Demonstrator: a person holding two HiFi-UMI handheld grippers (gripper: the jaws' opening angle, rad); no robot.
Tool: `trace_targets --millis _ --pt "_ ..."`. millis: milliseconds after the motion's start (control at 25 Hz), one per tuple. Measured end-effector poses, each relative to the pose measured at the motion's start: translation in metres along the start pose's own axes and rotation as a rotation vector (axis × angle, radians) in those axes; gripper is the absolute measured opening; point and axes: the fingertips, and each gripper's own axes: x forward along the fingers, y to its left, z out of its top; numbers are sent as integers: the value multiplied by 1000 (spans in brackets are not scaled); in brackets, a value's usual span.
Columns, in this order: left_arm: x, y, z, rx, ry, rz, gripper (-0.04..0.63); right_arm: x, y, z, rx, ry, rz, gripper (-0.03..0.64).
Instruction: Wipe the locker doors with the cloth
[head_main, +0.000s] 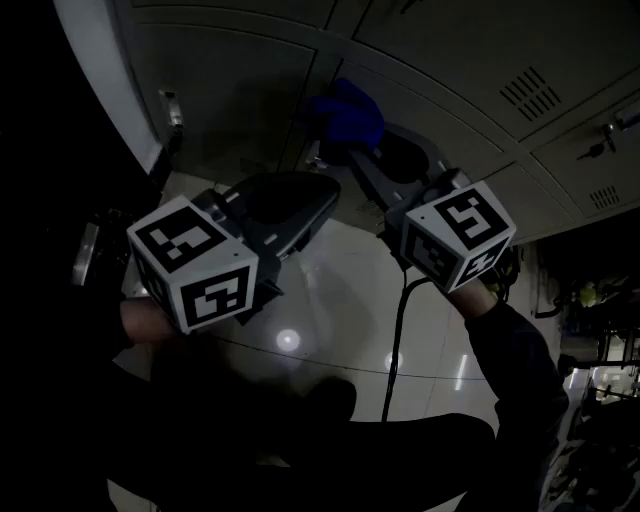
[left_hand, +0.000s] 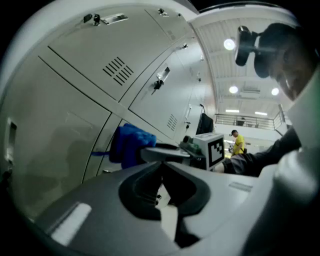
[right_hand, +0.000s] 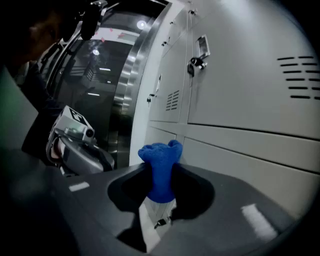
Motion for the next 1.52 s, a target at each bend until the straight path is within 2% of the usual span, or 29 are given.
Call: trace_targets --millis 160,320,440,640,800,1000,1520 --pt "-11 7 0 9 1 -40 -5 12 28 -18 -26 25 11 110" --pt "-21 11 -8 -25 38 -23 -5 11 0 8 -7 -66 -70 110" --pt "-39 1 -21 -22 88 -18 -3 14 -15 24 48 -137 -86 110" --pt "-56 1 -16 29 98 18 -3 30 -25 21 63 -138 -121 110" --pt "-54 -7 -12 51 90 -11 -3 30 -32 11 73 -111 -145 110" --pt "-39 -11 -17 59 102 -34 -3 -1 -52 3 83 -102 -199 110" --pt "-10 -17 -33 88 163 -36 -3 -83 -99 -30 88 -76 -328 113"
